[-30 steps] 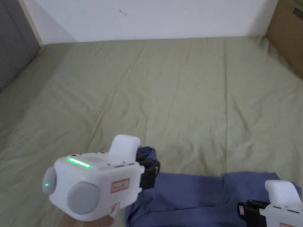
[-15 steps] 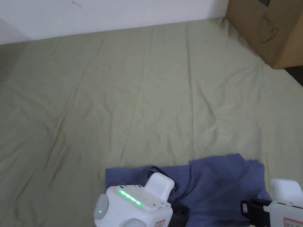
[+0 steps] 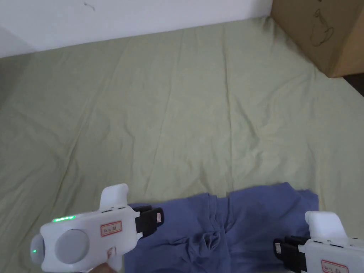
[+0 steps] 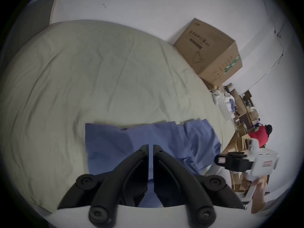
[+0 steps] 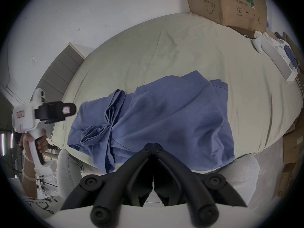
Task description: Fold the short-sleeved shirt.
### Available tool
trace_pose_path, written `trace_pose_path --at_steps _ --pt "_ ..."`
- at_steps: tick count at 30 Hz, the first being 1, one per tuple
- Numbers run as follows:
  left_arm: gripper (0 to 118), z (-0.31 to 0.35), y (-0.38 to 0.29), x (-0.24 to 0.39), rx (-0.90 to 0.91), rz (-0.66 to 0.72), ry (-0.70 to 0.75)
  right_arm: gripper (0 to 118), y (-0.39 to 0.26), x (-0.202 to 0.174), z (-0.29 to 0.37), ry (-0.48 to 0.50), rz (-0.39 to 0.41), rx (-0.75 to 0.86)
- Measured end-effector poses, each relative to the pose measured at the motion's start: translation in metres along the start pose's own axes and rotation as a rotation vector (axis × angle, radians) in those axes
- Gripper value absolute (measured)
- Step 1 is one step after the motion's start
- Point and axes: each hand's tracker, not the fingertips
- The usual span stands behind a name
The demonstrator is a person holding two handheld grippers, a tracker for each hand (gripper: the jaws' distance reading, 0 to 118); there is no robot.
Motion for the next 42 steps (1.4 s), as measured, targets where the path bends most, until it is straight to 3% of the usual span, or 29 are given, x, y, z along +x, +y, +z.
trace_pose_path --at_steps 6,13,17,22,23,25,26,27,29,34,37,41,42 --pt "2 -0.049 -0.018 0.037 -0.16 -0.038 -0.123 0 0.0 0.011 0.003 -0.008 -0.038 0.011" --pt "2 -0.057 -0.043 0.08 -0.24 -0.213 -0.11 0 -0.003 0.016 0.006 -0.015 -0.047 0.006" --pt "2 -0.042 -0.039 0.074 -0.264 -0.148 -0.221 0 -0.003 0.014 0.003 -0.02 -0.042 -0.006" --pt "3 -0.005 -0.022 0.04 -0.143 -0.039 -0.269 0 -0.001 0.003 0.007 -0.008 -0.03 0.002" --pt "12 0.003 -0.018 0.027 -0.119 0.001 -0.275 0 0.0 0.001 0.008 -0.007 -0.021 0.002" --pt "47 0.021 -0.012 -0.004 -0.091 0.09 -0.309 0 0.002 -0.004 0.007 -0.013 -0.002 0.003" --pt "57 0.029 -0.011 -0.021 -0.08 0.131 -0.306 0 0.004 -0.006 0.006 -0.013 0.005 0.001" --pt "57 0.034 -0.01 -0.036 -0.077 0.16 -0.291 0 0.005 -0.008 0.005 -0.013 0.009 0.0" --pt "101 0.043 -0.016 -0.063 -0.079 0.2 -0.254 0 0.007 -0.013 0.003 -0.012 0.013 -0.003" --pt "104 0.039 -0.029 -0.128 -0.069 0.414 -0.31 0 0.014 -0.034 -0.007 -0.007 0.057 -0.027" --pt "104 0.015 -0.034 -0.148 -0.102 0.554 -0.435 0 0.018 -0.049 -0.011 0.003 0.085 -0.035" --pt "101 -0.023 -0.037 -0.143 -0.125 0.603 -0.622 0 0.022 -0.064 -0.017 0.014 0.117 -0.04" --pt "94 -0.031 -0.035 -0.139 -0.146 0.608 -0.671 0 0.023 -0.067 -0.019 0.011 0.123 -0.039"
